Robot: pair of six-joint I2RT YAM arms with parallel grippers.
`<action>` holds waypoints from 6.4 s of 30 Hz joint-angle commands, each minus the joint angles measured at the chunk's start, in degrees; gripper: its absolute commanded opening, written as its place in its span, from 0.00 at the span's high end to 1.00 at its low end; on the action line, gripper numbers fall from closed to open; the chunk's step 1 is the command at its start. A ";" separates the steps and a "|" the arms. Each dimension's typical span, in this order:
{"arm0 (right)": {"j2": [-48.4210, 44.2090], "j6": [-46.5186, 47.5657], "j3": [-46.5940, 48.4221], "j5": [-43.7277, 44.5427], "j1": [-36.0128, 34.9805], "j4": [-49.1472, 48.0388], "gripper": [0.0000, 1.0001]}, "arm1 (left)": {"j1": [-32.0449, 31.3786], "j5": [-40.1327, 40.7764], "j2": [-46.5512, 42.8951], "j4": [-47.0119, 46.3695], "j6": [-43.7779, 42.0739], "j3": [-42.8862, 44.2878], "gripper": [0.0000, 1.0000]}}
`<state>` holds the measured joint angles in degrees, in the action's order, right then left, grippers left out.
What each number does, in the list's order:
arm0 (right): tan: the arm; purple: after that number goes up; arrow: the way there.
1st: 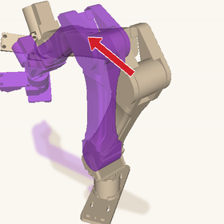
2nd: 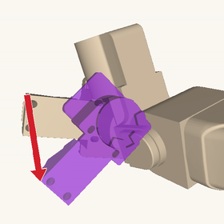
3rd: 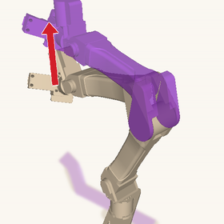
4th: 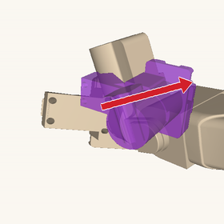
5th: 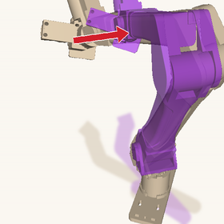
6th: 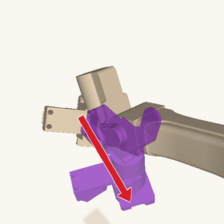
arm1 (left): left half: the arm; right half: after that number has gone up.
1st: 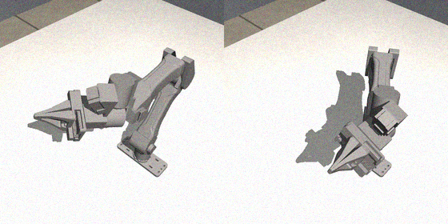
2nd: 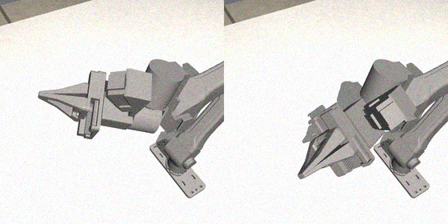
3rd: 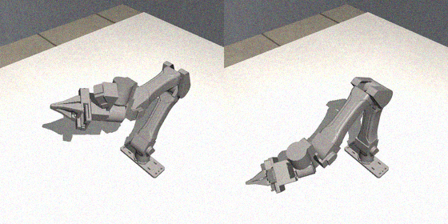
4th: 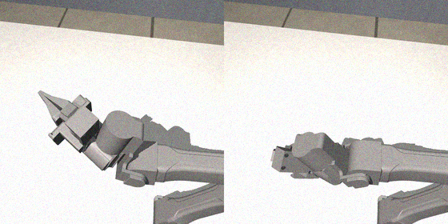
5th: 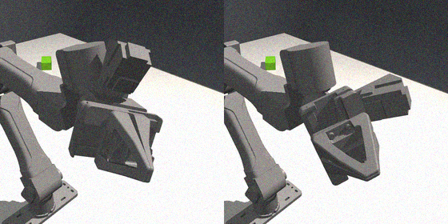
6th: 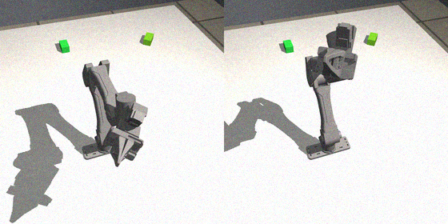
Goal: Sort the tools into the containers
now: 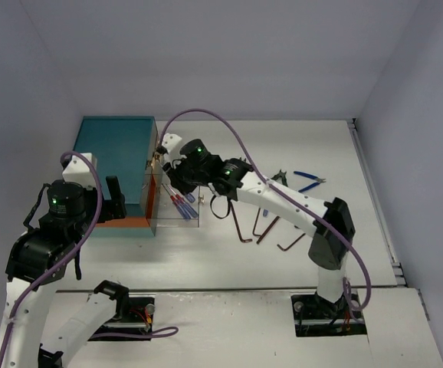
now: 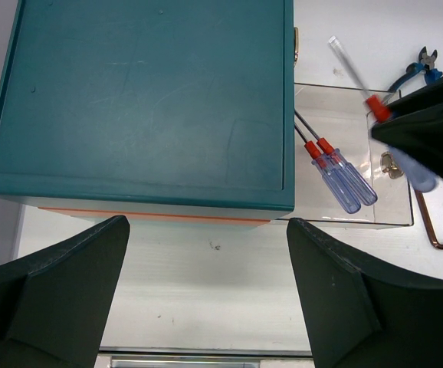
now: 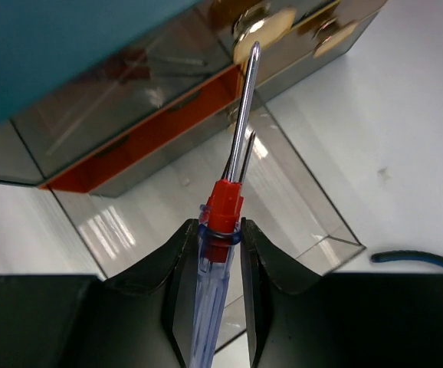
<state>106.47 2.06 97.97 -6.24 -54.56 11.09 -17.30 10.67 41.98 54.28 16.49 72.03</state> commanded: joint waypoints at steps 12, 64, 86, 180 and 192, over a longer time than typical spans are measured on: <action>5.60 2.37 0.77 -2.67 -0.66 -1.07 0.65 | -0.28 0.75 0.21 -1.64 -0.78 1.45 0.19; -2.77 -36.13 -36.57 20.65 29.07 -3.13 0.87 | -0.45 -1.09 1.04 -1.46 -0.85 1.80 0.19; -10.06 -7.71 -8.31 10.81 5.67 -2.83 1.00 | -0.39 -0.04 1.22 -1.08 -1.12 2.92 0.19; -1.23 22.56 -37.20 -1.91 60.44 5.52 0.59 | -0.44 -9.59 -7.46 -9.81 -9.73 -11.06 0.19; -4.72 20.46 -38.53 -5.83 60.38 6.81 0.93 | -0.37 -9.34 -8.30 -9.81 -9.50 -10.53 0.19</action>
<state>102.61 23.80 61.36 -9.23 5.77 15.47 -17.56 1.50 33.22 48.49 7.05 60.05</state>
